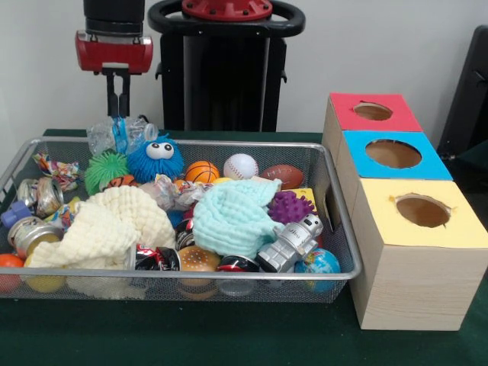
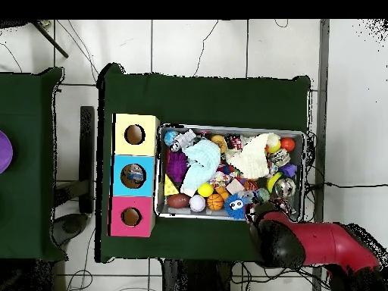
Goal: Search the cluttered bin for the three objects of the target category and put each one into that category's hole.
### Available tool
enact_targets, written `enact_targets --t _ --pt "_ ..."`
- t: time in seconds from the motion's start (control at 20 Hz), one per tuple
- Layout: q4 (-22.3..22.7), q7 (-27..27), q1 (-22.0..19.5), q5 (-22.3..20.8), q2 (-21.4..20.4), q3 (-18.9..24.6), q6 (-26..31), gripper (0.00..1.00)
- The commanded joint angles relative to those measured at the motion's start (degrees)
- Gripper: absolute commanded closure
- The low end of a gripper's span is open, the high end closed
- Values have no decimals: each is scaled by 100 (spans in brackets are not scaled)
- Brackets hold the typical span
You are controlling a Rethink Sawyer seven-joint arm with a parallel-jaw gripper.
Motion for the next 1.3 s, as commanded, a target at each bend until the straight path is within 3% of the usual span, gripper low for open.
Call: enact_targets --t 0.05,0.55,1.0,1.3 --pt "482 -119 140 319 -426 242 565 100" --pt "560 254 568 323 -474 -32 423 100" --pt "544 568 895 194 -275 -391 114 100" --pt "661 754 1171 282 -440 -578 74 100"
